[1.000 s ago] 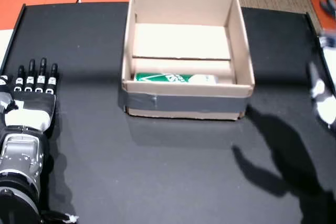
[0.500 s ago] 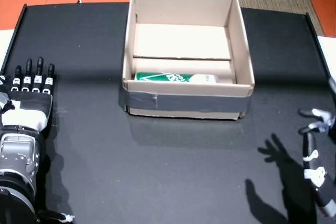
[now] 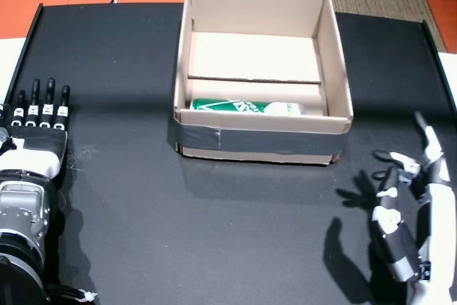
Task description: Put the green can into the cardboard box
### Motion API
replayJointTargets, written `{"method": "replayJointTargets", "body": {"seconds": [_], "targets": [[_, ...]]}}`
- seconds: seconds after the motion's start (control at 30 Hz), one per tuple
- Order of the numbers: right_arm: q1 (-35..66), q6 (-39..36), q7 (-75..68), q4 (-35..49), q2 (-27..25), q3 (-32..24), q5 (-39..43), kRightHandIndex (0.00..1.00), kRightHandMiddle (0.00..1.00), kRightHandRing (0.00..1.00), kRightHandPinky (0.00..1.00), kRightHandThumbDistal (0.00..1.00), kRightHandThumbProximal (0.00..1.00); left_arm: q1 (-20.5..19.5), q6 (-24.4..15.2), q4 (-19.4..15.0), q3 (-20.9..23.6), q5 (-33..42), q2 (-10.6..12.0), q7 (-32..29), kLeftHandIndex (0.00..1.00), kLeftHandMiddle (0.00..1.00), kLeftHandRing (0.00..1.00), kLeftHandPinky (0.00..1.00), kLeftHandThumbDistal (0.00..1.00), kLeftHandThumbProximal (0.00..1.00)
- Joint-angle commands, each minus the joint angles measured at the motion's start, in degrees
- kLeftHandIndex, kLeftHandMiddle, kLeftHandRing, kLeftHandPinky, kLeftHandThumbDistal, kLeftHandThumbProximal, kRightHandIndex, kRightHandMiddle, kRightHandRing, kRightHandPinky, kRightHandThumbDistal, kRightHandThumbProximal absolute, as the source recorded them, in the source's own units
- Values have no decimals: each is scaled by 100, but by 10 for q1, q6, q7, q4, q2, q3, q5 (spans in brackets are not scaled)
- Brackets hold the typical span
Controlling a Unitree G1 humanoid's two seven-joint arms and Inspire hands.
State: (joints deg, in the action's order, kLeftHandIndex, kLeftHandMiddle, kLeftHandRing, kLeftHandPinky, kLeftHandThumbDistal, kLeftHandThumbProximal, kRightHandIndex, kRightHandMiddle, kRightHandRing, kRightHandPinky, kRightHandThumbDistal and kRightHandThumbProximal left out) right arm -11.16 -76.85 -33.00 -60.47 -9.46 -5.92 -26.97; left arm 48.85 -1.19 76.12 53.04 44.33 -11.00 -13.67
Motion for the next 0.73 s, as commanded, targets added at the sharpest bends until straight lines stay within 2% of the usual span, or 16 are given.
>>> {"method": "replayJointTargets", "body": {"seconds": [0.0,0.03,0.07,0.1,0.13,0.17,0.23,0.33,0.47,0.63,0.7], "targets": [[4,1,-34,8,-12,-7,-24,45,65,90,100,47,57,1,1,5,2,1,-3,4,80,81,88,98,0,100],[4,3,-54,12,-15,-10,-35,45,65,90,99,45,58,1,0,5,2,1,-3,4,81,82,89,99,0,100],[3,4,-74,13,-18,-15,-41,47,65,89,98,49,61,1,0,5,2,1,-3,3,81,81,89,98,0,100],[3,18,-111,20,-15,-26,-49,45,63,86,95,45,62,0,0,5,2,0,-3,1,81,80,88,98,0,100],[2,29,-143,26,-12,-34,-57,45,62,85,94,41,61,0,0,4,1,0,-3,-1,80,80,87,97,0,100],[1,31,-164,27,-5,-46,-46,45,62,84,93,43,58,0,0,4,0,-2,-4,-1,78,77,85,95,1,100],[-2,26,-192,33,2,-62,-31,51,64,85,94,28,49,0,-2,4,-1,-3,-4,3,76,75,82,92,1,100],[-3,24,-225,46,4,-78,-26,55,67,84,93,32,57,0,-2,4,-1,-3,-4,3,75,75,82,91,1,100],[-9,28,-241,41,6,-89,-12,54,65,81,90,49,71,0,0,4,0,-2,-6,6,72,74,80,89,0,100],[-14,35,-261,41,11,-93,-15,53,63,78,89,39,71,0,0,4,0,-2,-6,5,73,74,80,89,0,100],[-15,34,-257,39,11,-91,-10,53,63,78,89,44,71,0,-1,4,0,-2,-6,5,74,74,81,91,0,100]]}}
